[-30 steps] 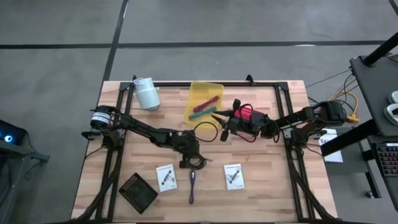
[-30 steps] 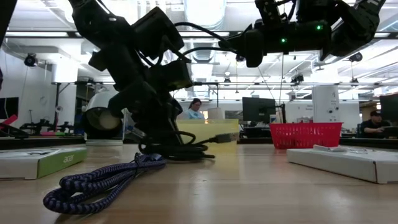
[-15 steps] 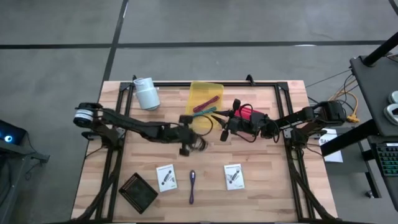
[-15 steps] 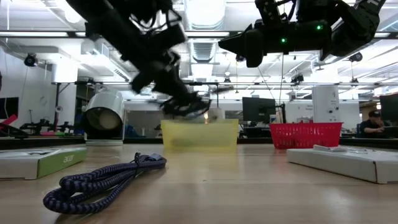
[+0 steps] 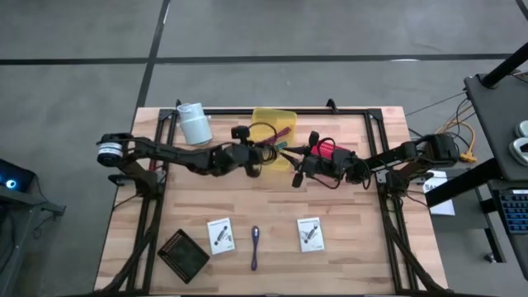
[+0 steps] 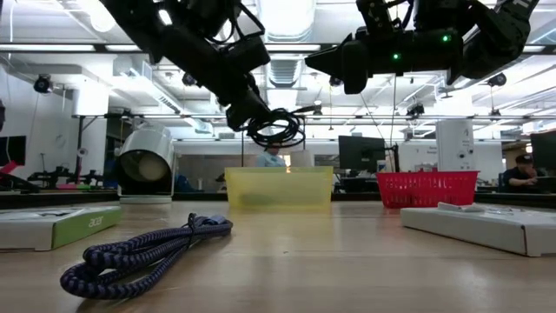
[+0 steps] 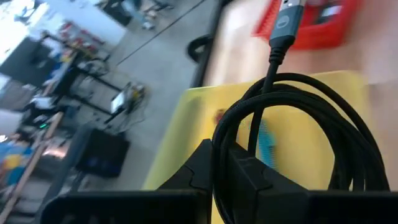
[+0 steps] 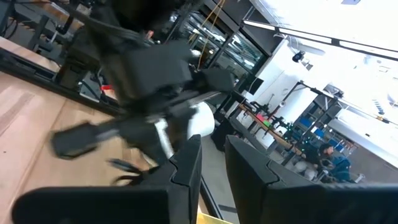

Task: Pick and place items into bin
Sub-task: Put the black charger cable into the yellow bin, then put the purple charger cable into the yellow bin, then put the left white card reader box into the black bin

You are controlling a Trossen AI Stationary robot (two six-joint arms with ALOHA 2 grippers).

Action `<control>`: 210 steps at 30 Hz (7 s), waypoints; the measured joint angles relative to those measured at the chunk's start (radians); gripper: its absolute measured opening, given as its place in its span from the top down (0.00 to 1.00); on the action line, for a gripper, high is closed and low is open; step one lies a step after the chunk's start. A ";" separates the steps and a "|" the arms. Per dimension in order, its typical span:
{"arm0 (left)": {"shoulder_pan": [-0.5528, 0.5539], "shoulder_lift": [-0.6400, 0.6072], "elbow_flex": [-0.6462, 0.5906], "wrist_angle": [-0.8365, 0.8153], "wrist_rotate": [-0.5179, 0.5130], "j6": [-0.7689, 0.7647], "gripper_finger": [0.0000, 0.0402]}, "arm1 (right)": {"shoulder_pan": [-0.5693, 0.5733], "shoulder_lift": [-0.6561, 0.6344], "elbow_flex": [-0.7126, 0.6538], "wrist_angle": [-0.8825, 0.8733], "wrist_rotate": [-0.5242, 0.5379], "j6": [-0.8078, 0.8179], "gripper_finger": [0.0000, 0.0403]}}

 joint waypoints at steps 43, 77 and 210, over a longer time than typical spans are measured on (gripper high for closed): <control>0.109 0.000 0.044 -0.073 0.157 -0.060 0.51 | 0.000 0.000 0.000 -0.002 0.000 0.000 0.85; -0.467 0.026 0.089 -0.373 0.644 -0.236 0.51 | 0.000 0.000 0.000 -0.002 0.000 0.008 0.85; 0.251 0.061 0.158 -0.141 0.333 0.284 0.68 | 0.000 0.000 0.000 -0.025 0.001 0.008 0.86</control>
